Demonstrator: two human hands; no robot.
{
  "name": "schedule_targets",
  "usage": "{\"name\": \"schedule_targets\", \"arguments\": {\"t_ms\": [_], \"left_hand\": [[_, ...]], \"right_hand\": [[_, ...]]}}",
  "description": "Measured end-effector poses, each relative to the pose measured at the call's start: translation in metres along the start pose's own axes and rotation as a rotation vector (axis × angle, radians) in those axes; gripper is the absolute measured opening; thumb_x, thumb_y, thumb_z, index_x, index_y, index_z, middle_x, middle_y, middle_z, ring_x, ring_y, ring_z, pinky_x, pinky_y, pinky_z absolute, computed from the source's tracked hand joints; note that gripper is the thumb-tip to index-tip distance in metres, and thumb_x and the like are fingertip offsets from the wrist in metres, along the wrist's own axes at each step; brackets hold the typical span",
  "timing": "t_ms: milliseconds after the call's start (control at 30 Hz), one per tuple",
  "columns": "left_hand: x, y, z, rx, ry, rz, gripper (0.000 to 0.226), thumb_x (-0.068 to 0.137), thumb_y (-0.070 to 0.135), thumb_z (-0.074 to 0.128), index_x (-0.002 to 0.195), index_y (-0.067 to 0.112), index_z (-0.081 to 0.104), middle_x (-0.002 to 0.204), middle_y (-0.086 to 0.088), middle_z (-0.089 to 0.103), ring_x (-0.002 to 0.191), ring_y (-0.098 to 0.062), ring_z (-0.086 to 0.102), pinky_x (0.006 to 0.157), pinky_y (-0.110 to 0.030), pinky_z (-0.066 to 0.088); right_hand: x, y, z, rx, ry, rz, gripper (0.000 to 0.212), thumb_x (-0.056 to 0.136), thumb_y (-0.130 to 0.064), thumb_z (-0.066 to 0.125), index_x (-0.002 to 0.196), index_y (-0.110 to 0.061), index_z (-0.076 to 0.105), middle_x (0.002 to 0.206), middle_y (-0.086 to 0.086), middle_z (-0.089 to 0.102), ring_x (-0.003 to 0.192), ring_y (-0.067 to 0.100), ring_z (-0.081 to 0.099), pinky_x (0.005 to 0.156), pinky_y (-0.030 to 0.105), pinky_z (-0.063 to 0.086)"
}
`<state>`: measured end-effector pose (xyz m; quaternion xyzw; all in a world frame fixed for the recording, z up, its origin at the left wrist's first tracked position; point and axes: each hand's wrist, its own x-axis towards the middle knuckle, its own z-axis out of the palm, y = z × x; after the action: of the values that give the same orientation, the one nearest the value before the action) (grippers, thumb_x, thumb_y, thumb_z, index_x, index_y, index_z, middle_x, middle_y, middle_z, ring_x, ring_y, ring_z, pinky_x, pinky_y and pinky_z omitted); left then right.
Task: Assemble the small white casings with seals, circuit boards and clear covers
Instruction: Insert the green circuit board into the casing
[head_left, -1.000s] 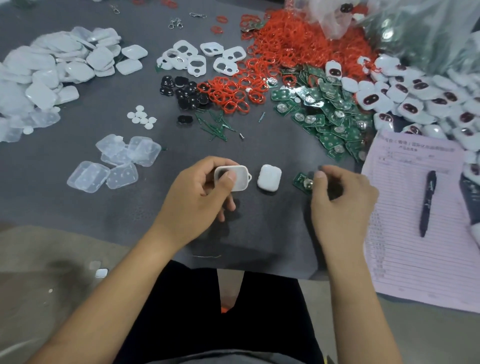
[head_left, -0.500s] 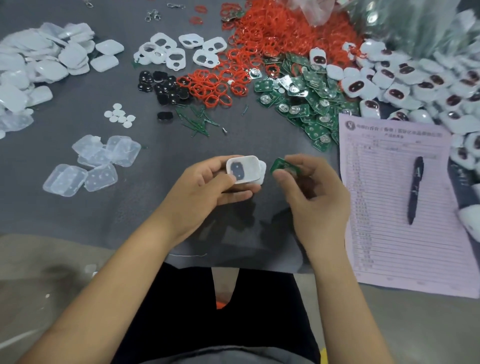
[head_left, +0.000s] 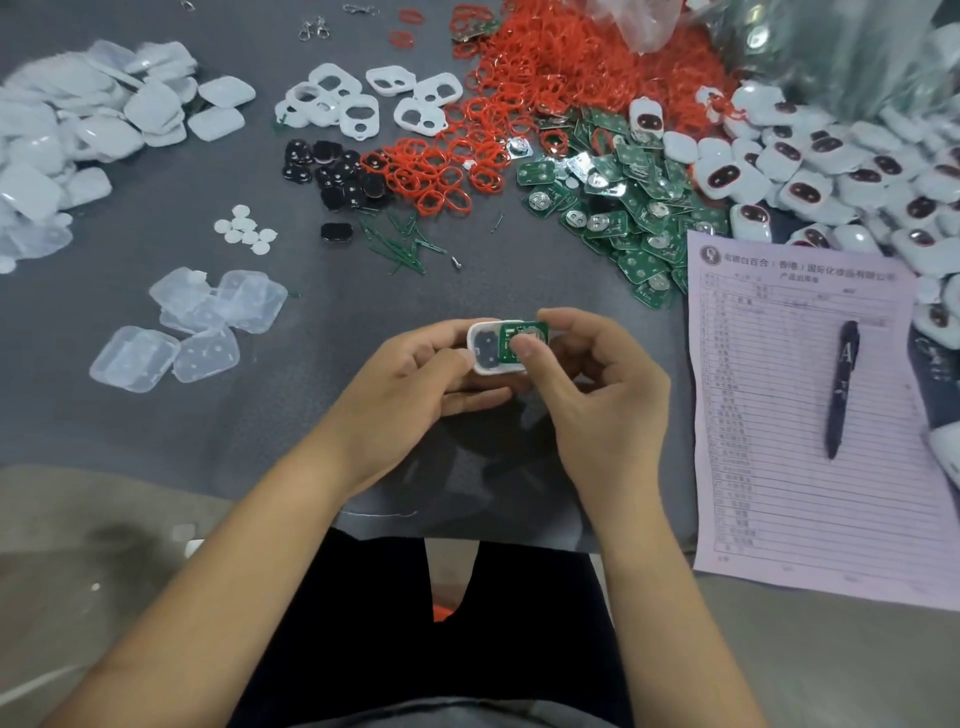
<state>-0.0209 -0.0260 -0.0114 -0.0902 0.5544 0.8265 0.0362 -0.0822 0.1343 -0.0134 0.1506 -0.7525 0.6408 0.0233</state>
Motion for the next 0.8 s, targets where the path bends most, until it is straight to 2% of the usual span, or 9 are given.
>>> {"name": "schedule_targets", "arguments": {"t_ms": [100,267,467,667,800], "left_hand": [[-0.0007,0.0002,0.001,-0.017,0.011,0.012,0.041,0.101,0.011,0.042,0.123,0.023,0.075,0.126,-0.01,0.074,0.117,-0.026,0.071,0.091,-0.027,0.058],[-0.0001,-0.0005,0.0014,-0.023,0.009,0.021,0.041,0.1,0.011,0.043,0.122,0.024,0.076,0.128,-0.009,0.073,0.119,-0.026,0.07,0.092,-0.028,0.058],[0.0001,-0.0012,-0.0002,-0.024,-0.013,0.028,0.042,0.102,0.011,0.042,0.123,0.024,0.075,0.128,-0.01,0.073,0.121,-0.027,0.069,0.093,-0.028,0.057],[0.001,-0.0024,-0.0003,-0.019,-0.015,0.03,0.042,0.102,0.011,0.042,0.123,0.026,0.076,0.128,-0.008,0.073,0.119,-0.026,0.07,0.092,-0.028,0.058],[0.0003,-0.002,-0.0003,-0.027,-0.007,0.031,0.04,0.102,0.012,0.044,0.123,0.025,0.076,0.128,-0.009,0.073,0.118,-0.025,0.07,0.092,-0.029,0.058]], "right_hand": [[0.0002,0.0005,0.0001,-0.026,-0.008,-0.009,0.017,0.087,-0.024,0.084,0.102,-0.028,0.075,0.077,-0.007,0.07,0.062,0.004,0.057,0.058,0.014,0.044],[0.0002,-0.0002,-0.0003,-0.037,-0.039,-0.018,0.018,0.088,-0.025,0.083,0.102,-0.032,0.074,0.08,-0.008,0.072,0.065,0.018,0.063,0.059,0.018,0.049],[0.0005,0.0007,-0.0009,-0.056,-0.044,-0.022,0.017,0.089,-0.024,0.082,0.104,-0.028,0.075,0.081,-0.006,0.072,0.066,0.02,0.064,0.059,0.021,0.051],[-0.0003,0.0018,-0.0013,-0.047,-0.052,-0.047,0.016,0.091,-0.028,0.079,0.106,-0.03,0.074,0.085,-0.007,0.074,0.068,0.024,0.066,0.062,0.036,0.055],[-0.0015,0.0028,-0.0016,-0.047,-0.043,-0.078,0.016,0.093,-0.032,0.077,0.108,-0.031,0.073,0.084,-0.009,0.073,0.064,0.019,0.065,0.06,0.034,0.054]]}}
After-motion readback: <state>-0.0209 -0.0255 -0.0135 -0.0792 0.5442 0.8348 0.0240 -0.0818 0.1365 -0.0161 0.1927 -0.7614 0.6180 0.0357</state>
